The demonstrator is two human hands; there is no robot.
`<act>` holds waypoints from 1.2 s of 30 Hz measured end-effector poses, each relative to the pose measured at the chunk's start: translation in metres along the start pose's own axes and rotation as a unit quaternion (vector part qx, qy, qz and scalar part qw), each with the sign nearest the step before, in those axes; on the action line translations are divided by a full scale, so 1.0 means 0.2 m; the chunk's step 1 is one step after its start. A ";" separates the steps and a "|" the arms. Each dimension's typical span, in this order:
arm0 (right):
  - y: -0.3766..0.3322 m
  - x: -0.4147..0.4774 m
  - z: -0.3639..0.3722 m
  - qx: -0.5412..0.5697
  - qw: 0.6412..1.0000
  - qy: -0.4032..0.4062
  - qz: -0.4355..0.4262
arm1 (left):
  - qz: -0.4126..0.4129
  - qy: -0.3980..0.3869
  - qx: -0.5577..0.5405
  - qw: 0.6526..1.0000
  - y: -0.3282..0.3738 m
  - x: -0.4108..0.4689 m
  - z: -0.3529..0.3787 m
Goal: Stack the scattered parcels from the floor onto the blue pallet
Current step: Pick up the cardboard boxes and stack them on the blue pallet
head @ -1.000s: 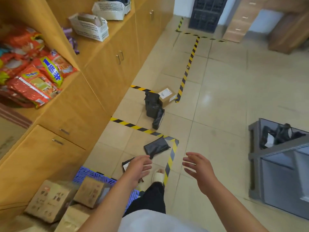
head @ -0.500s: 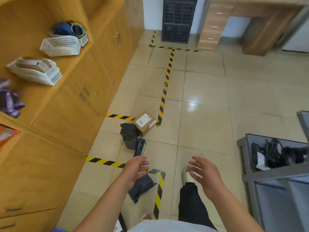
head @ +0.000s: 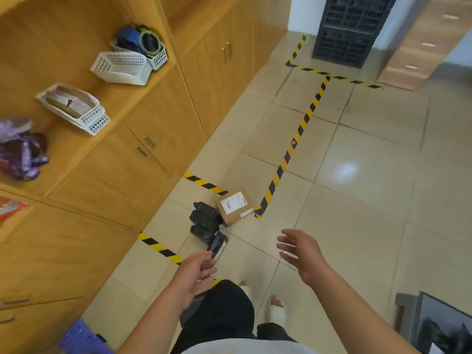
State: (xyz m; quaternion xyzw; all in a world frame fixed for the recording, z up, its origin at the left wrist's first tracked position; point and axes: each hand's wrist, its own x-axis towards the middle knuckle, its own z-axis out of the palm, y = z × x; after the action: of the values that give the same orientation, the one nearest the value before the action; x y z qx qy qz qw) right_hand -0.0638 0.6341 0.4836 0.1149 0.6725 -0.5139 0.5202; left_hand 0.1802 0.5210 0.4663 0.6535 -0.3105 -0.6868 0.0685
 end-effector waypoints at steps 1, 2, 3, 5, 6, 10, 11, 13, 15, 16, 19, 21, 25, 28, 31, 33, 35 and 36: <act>-0.06 0.07 0.03 -0.013 1.000 -0.006 0.009 | -0.004 0.011 -0.008 1.000 0.04 0.05 0.02; -0.12 0.15 0.06 -0.026 0.999 -0.011 0.015 | -0.009 0.023 -0.018 1.000 0.08 0.11 0.05; -0.19 0.22 0.09 -0.039 0.999 -0.015 0.019 | -0.019 0.034 -0.026 0.999 0.12 0.19 0.08; -0.32 0.38 0.14 -0.067 0.997 -0.010 0.024 | -0.039 0.053 -0.042 0.997 0.20 0.36 0.14; -0.39 0.46 0.17 -0.083 0.996 -0.005 0.026 | -0.050 0.058 -0.047 0.996 0.23 0.46 0.17; -0.63 0.85 0.26 -0.132 0.990 0.016 0.051 | -0.109 0.078 -0.009 0.991 0.39 0.95 0.32; -0.68 0.97 0.28 -0.152 0.986 0.021 0.063 | -0.132 0.084 0.009 0.988 0.42 1.07 0.35; -0.74 1.21 0.34 -0.197 0.976 0.029 0.092 | -0.141 0.076 0.110 0.981 0.46 1.26 0.43; -0.79 1.48 0.42 -0.245 0.963 0.015 0.108 | -0.122 0.051 0.177 0.975 0.50 1.45 0.52; -0.81 1.63 0.46 -0.267 0.958 0.004 0.106 | -0.118 0.043 0.194 0.973 0.51 1.57 0.56; -0.79 2.10 0.56 -0.362 0.928 -0.018 0.080 | -0.149 0.050 0.142 0.977 0.53 1.92 0.68; -0.72 2.44 0.60 -0.428 0.900 -0.031 0.075 | -0.193 0.069 0.091 0.975 0.48 2.18 0.74; -0.49 3.06 0.65 -0.509 0.854 -0.057 0.092 | -0.252 0.150 0.025 0.956 0.32 2.73 0.84; -0.29 3.39 0.72 -0.545 0.822 -0.099 0.129 | -0.265 0.241 -0.046 0.933 0.18 3.10 0.84; -0.07 3.63 0.85 -0.527 0.823 -0.148 0.152 | -0.258 0.305 -0.065 0.914 0.02 3.37 0.79; 0.07 3.74 0.94 -0.517 0.827 -0.144 0.168 | -0.249 0.304 -0.090 0.915 -0.07 3.49 0.76; 0.18 3.77 1.00 -0.496 0.831 -0.148 0.204 | -0.238 0.297 -0.105 0.919 -0.14 3.55 0.74; 0.21 3.77 1.03 -0.485 0.832 -0.154 0.220 | -0.230 0.299 -0.105 0.920 -0.16 3.57 0.74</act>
State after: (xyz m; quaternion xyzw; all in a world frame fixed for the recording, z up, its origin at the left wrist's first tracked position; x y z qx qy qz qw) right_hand -0.2413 0.2001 -0.1439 -0.0881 0.7036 -0.0044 0.7051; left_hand -0.0466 0.2396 -0.1685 0.8709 -0.0435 -0.4851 0.0665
